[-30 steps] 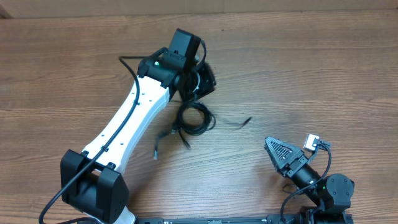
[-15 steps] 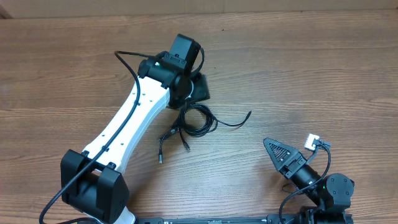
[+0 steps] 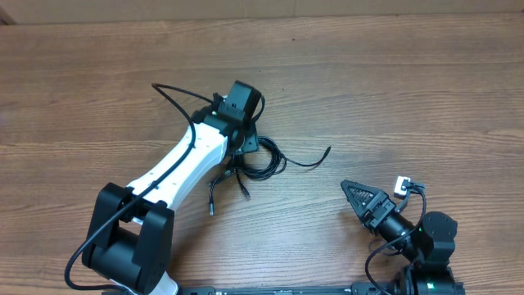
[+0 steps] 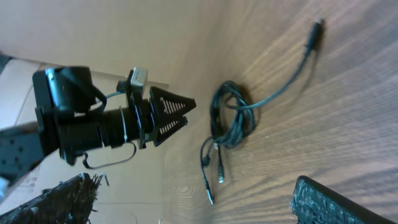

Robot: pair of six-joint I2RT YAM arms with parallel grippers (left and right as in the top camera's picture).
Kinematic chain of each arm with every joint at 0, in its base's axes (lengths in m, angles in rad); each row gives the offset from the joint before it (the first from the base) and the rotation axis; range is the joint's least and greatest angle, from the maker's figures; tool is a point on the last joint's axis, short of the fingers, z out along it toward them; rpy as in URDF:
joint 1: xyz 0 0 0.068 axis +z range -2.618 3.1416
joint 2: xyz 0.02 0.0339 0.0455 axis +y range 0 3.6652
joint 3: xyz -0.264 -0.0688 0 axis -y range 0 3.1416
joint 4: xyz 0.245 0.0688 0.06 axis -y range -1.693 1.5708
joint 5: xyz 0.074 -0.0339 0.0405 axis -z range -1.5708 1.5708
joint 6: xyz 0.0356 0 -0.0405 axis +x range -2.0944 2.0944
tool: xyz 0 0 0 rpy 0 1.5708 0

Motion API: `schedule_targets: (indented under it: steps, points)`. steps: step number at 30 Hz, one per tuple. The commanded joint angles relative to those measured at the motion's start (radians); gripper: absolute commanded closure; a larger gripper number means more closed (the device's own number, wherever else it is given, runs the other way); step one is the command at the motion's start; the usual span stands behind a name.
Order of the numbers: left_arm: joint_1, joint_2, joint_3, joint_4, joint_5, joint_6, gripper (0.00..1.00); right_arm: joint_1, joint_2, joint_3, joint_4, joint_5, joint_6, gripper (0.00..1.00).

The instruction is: Untangle cables

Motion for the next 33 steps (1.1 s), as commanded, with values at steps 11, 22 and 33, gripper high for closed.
schedule_targets:
  steps: [11,22,33]
  points:
    - [-0.007,0.003,-0.197,0.16,0.113,0.048,0.6,0.005,0.147,0.019,-0.002,0.023,-0.103,0.0]
    - [-0.007,0.003,-0.197,0.193,0.112,0.047,0.7,0.005,0.155,0.149,-0.186,0.075,-0.212,0.01]
    - [-0.007,0.003,-0.197,0.197,0.111,-0.006,0.48,0.005,0.251,0.447,-0.505,0.231,-0.333,0.0]
